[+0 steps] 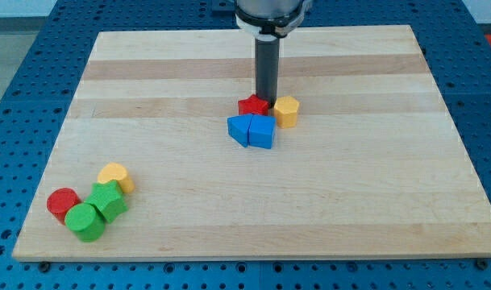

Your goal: Place the blue triangle diagonally to the yellow heart

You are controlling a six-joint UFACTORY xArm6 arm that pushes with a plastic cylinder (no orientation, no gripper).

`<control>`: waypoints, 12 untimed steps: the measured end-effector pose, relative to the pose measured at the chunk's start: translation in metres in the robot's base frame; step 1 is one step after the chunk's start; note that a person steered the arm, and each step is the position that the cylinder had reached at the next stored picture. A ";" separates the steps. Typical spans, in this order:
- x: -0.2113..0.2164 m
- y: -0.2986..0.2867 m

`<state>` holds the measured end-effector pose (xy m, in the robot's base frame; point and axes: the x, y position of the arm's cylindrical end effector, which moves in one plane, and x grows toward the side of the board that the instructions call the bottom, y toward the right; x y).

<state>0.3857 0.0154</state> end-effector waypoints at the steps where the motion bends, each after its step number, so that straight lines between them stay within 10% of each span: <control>1: 0.012 -0.001; 12: 0.125 -0.077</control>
<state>0.5104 -0.0613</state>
